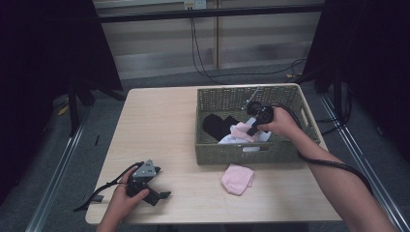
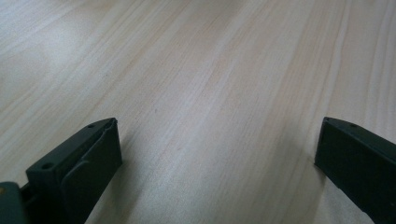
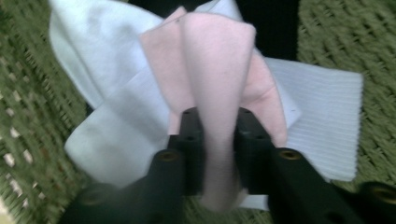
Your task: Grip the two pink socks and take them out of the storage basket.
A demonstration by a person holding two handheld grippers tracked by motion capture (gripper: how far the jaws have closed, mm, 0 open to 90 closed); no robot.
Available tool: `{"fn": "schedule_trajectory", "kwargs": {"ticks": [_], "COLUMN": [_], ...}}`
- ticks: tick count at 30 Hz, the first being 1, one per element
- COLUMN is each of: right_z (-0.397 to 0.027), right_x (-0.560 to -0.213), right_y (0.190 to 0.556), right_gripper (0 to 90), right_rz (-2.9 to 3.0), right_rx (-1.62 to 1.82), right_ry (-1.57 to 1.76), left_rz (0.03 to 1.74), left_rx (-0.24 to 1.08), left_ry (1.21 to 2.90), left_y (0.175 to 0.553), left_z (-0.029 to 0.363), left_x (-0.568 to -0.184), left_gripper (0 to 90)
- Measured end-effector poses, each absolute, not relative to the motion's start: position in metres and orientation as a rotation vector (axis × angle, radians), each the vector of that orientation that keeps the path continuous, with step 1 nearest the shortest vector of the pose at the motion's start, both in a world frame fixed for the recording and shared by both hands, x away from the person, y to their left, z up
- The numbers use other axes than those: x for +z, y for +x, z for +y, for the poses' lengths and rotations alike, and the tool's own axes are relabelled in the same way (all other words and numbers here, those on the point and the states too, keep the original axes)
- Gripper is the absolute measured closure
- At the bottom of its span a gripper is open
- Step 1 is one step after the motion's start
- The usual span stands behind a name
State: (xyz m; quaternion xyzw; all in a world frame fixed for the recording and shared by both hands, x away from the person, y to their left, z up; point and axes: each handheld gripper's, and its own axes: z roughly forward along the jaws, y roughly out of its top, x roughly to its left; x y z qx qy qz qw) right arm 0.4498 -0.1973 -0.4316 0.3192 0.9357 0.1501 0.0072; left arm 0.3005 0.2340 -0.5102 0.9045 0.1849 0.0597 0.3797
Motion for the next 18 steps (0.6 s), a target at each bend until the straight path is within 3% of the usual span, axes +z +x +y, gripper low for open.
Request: {"fn": "schedule_trajectory", "kwargs": {"ticks": [3, 18], "right_z": [-0.198, -0.215], "right_x": [-0.426, -0.375], "right_y": [0.449, 0.434], "right_gripper": [82.7, 83.5], "right_rz": [2.943, 2.943], "right_rx": [0.481, 0.593], "right_ry": [1.005, 1.036], "left_rz": [0.472, 0.473], "left_rx": [0.152, 0.151], "left_ry": [2.31, 2.311], "left_y": [0.3, 0.3], "left_z": [0.234, 0.234], "left_x": [-0.51, -0.51], "left_gripper": [0.0, 0.0]}}
